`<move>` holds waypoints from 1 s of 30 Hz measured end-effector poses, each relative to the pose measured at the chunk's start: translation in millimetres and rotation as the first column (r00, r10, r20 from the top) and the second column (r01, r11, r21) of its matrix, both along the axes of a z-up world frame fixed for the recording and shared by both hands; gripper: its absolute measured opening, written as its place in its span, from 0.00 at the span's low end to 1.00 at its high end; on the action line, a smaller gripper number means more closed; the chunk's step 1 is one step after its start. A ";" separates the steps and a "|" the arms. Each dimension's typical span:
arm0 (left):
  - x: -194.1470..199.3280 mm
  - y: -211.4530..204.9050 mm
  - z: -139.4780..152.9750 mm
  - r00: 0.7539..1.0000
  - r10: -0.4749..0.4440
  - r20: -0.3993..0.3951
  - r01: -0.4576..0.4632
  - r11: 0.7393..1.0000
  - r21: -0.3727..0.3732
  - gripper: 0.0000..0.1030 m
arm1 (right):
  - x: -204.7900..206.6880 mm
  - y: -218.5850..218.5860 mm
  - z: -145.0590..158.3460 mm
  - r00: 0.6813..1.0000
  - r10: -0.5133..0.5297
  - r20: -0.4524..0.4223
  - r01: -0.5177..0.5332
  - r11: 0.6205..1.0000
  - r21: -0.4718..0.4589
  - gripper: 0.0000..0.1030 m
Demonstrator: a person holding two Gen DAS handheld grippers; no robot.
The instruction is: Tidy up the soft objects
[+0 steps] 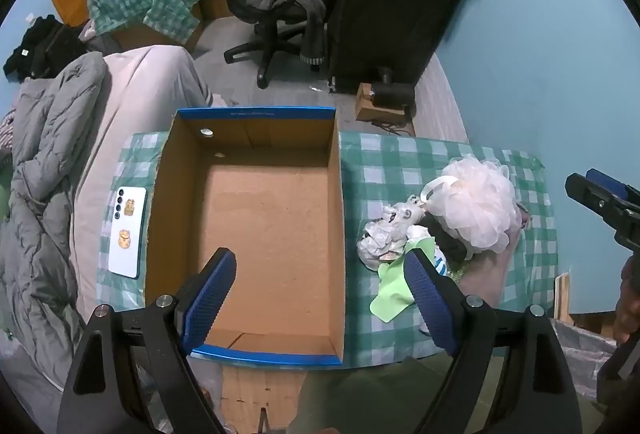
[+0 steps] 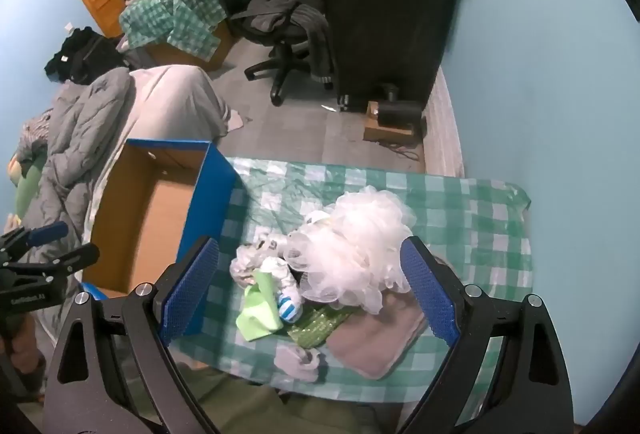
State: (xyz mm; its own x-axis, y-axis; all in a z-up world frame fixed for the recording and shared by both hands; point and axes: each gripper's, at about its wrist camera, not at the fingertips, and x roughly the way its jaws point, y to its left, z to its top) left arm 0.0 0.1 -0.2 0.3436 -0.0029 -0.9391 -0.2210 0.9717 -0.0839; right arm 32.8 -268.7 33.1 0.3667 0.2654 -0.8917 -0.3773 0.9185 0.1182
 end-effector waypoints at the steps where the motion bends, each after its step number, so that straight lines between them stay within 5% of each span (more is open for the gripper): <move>1: 0.3 0.2 -0.5 1.000 0.002 -0.004 -0.002 1.000 -0.005 0.85 | 0.1 -0.2 0.0 1.000 -0.001 0.001 0.001 1.000 -0.002 0.89; 30: -1.0 -13.7 3.6 0.999 0.022 0.028 -0.022 1.000 -0.007 0.84 | 1.5 -8.5 1.8 1.000 0.002 0.000 -0.002 1.000 0.012 0.89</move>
State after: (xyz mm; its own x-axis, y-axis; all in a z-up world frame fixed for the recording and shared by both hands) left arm -1.0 -13.6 3.4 0.3696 -0.0014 -0.9292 -0.2401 0.9659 -0.0969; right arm 34.3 -277.2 34.9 0.3661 0.2769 -0.8884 -0.3794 0.9162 0.1292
